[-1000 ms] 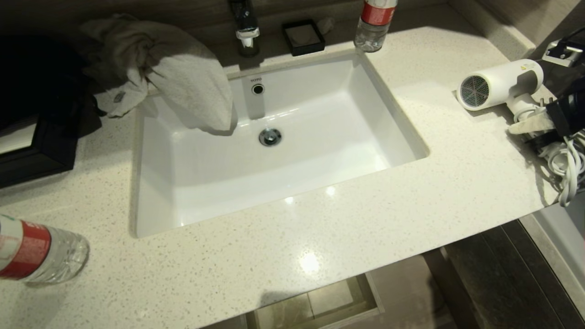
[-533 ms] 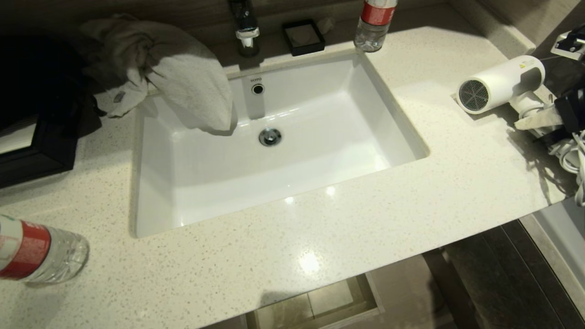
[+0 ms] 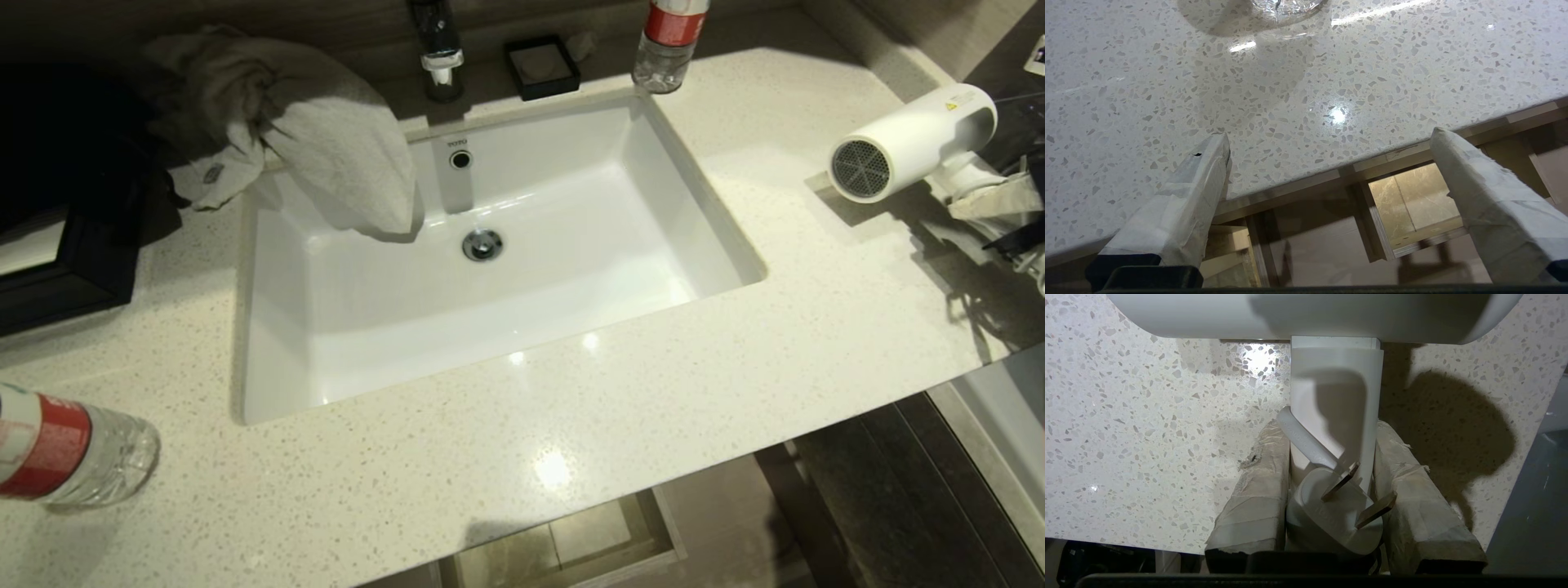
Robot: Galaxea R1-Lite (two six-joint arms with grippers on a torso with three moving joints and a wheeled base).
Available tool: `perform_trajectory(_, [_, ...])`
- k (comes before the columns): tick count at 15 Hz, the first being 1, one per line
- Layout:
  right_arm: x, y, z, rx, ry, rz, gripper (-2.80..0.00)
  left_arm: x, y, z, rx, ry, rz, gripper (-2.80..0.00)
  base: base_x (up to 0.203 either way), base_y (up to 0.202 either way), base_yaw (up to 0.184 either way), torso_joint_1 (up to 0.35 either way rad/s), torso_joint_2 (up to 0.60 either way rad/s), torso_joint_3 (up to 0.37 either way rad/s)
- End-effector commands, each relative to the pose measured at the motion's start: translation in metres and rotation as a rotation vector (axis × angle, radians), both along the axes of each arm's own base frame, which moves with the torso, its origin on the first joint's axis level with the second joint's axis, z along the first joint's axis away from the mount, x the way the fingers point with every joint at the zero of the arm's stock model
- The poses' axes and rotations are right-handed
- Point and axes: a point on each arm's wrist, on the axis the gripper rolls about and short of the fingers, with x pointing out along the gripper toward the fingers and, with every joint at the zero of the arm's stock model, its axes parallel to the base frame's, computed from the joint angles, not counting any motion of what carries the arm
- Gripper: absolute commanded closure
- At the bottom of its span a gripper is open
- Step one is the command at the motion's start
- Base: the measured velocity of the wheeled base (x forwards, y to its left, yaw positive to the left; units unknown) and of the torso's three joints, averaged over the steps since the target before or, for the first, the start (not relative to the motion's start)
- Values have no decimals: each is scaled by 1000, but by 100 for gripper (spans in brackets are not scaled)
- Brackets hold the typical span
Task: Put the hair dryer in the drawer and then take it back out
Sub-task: Pick up the hairdryer
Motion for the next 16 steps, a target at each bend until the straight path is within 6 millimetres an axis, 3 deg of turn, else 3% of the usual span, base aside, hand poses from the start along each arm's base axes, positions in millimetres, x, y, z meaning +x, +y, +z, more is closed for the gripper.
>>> perform_trajectory(1, [-18,4,10,-11,-36,0,0,0,0,0,0,0,0,-280,0,0,0,0,0,0])
perform_trajectory(8, [-41,9,16,-14,-51,-4,0,0,0,0,0,-2,0,-280,0,0,0,0,0,0])
perform_trajectory(16, [-77,17,18,122,-44,-91,0,0,0,0,0,0,0,-280,0,0,0,0,0,0])
